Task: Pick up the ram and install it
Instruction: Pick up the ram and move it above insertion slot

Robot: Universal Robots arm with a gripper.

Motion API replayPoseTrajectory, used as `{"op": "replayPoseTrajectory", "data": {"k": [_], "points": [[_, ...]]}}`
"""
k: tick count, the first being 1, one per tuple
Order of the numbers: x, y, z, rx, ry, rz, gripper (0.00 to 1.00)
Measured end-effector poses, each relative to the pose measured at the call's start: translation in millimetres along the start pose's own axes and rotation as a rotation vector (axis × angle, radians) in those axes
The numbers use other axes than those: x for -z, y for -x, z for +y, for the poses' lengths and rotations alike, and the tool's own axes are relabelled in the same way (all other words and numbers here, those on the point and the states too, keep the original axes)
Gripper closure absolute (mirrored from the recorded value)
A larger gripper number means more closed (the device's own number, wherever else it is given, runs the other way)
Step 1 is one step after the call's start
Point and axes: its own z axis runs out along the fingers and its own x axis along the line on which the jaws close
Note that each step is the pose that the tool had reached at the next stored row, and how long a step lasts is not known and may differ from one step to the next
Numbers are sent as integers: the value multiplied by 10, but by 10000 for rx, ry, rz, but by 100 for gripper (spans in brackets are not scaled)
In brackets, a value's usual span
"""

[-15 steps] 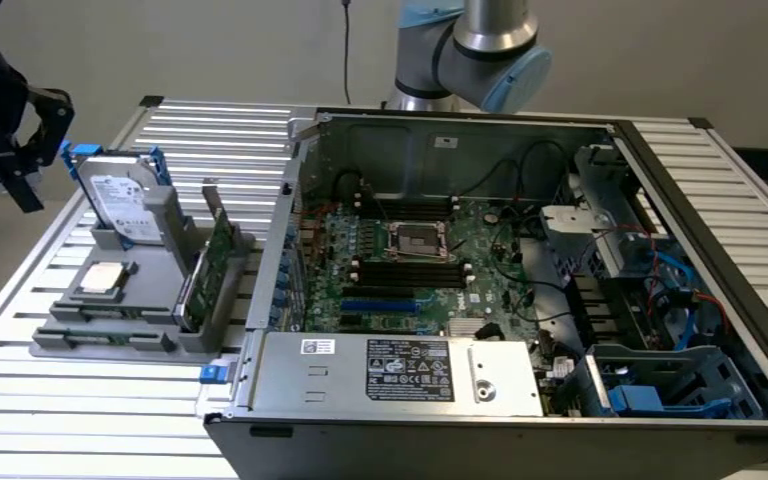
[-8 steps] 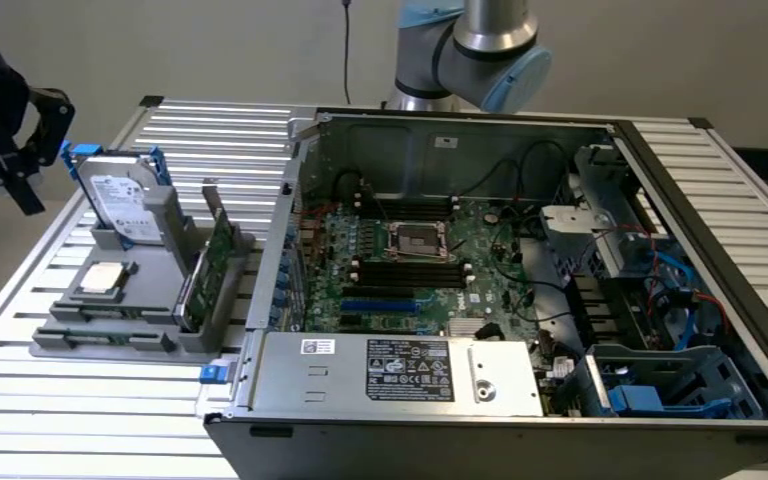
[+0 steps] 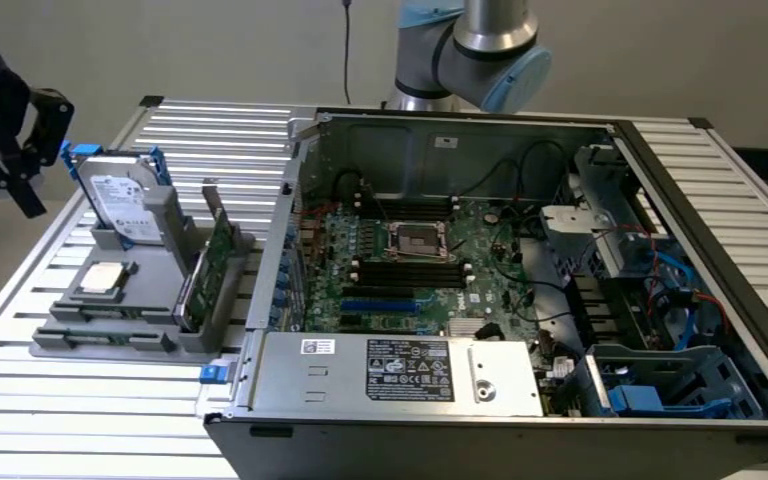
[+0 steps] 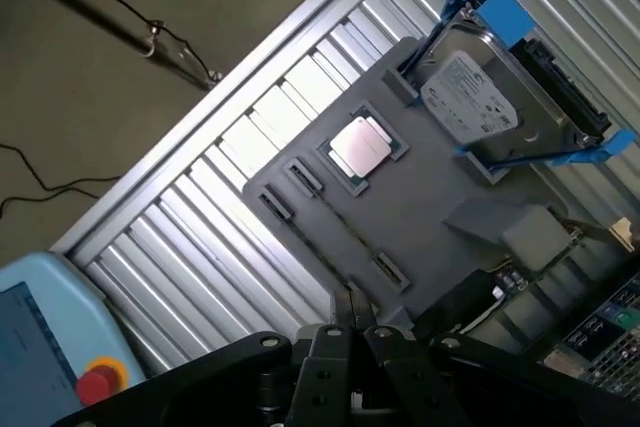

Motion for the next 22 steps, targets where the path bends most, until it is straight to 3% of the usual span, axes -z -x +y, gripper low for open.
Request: {"op": "replayPoseTrajectory", "data": {"k": [22], "points": [[-68, 2, -3, 4000, -97, 183, 89]]}}
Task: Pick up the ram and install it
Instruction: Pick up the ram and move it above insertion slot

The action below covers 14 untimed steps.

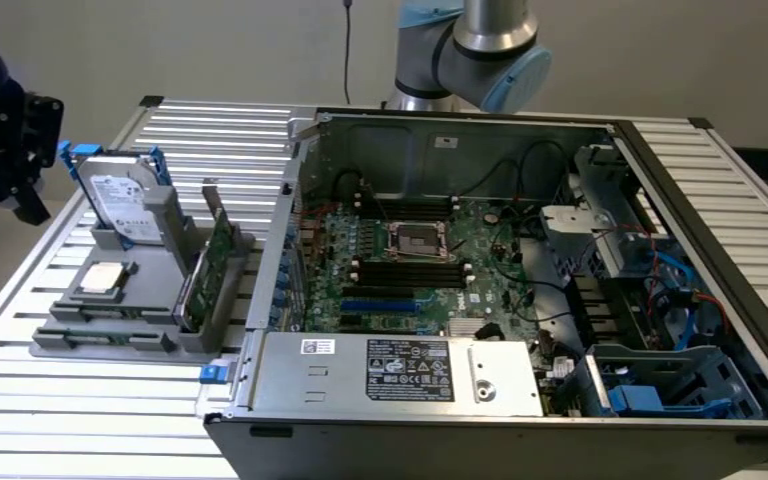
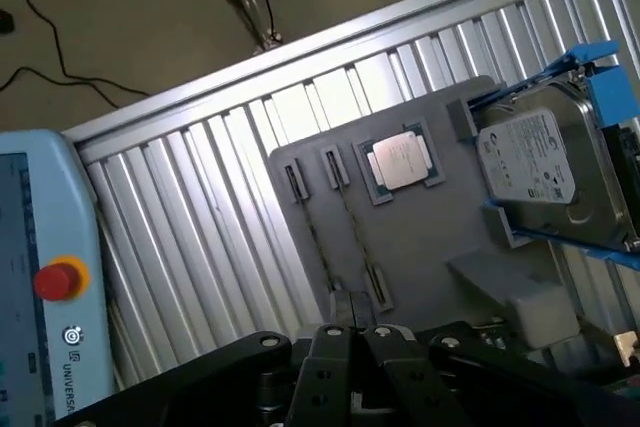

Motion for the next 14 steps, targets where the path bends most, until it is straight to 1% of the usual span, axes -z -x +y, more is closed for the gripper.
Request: {"op": "replayPoseTrajectory", "data": {"k": [14], "points": [[-55, 1, -2, 2534, -61, 116, 89]]}}
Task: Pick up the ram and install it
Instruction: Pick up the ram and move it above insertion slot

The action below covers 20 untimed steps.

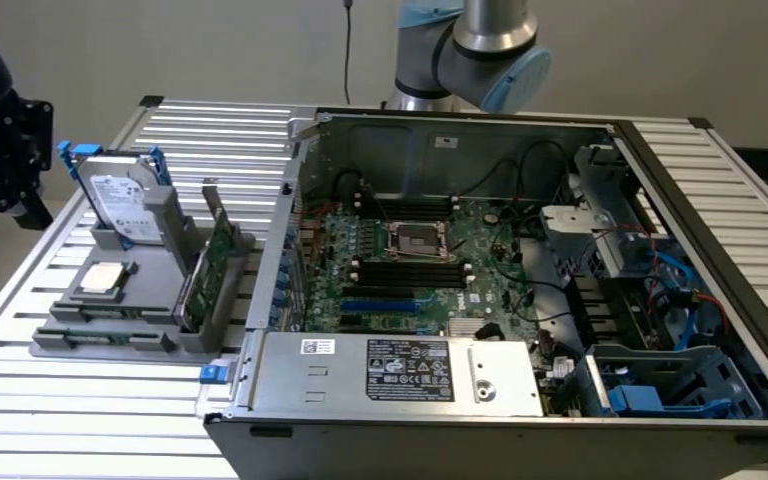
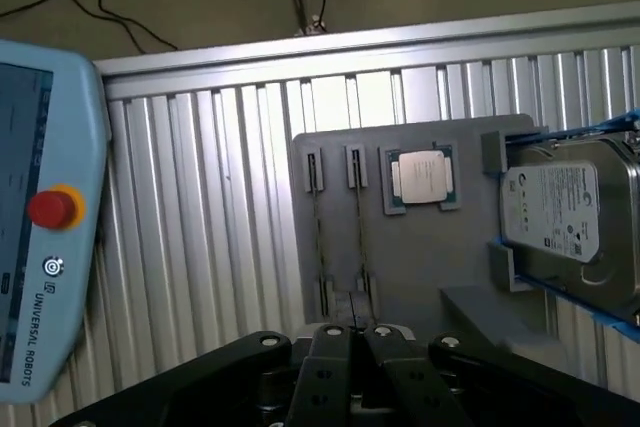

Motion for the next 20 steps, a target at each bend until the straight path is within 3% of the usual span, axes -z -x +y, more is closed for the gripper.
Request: {"op": "replayPoseTrajectory", "data": {"k": [4, 7, 9, 10, 20], "points": [[0, 0, 2, 189, -7, 9, 88], [-1, 0, 2, 190, -7, 9, 70], [-32, -5, 0, 189, -10, 4, 70], [-49, -5, 0, 187, -8, 5, 64], [-230, -3, -8, 234, -9, 7, 64]]}}
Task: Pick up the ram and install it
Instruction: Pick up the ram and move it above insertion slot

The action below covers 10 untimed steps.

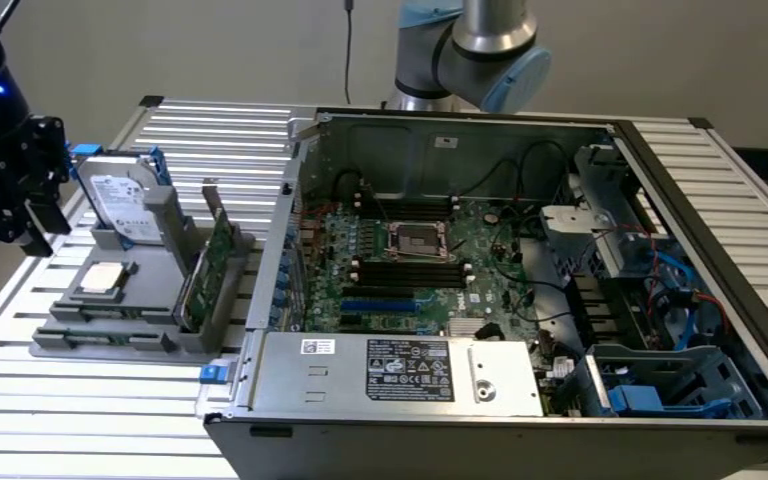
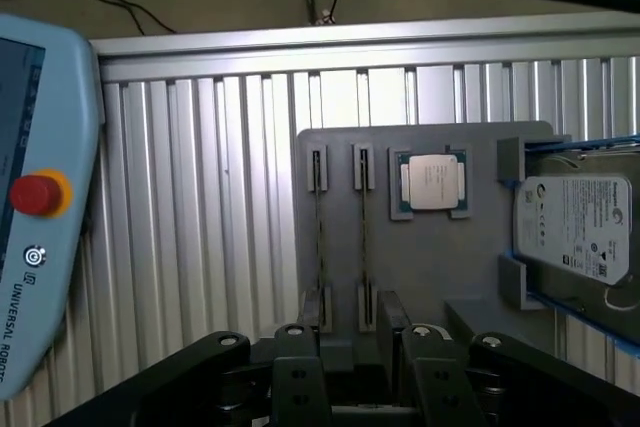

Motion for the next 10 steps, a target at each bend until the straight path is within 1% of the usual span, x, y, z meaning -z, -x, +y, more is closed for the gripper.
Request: {"op": "replayPoseTrajectory", "data": {"k": [10], "points": [[-181, 1, -8, 30, 0, 3, 64]]}}
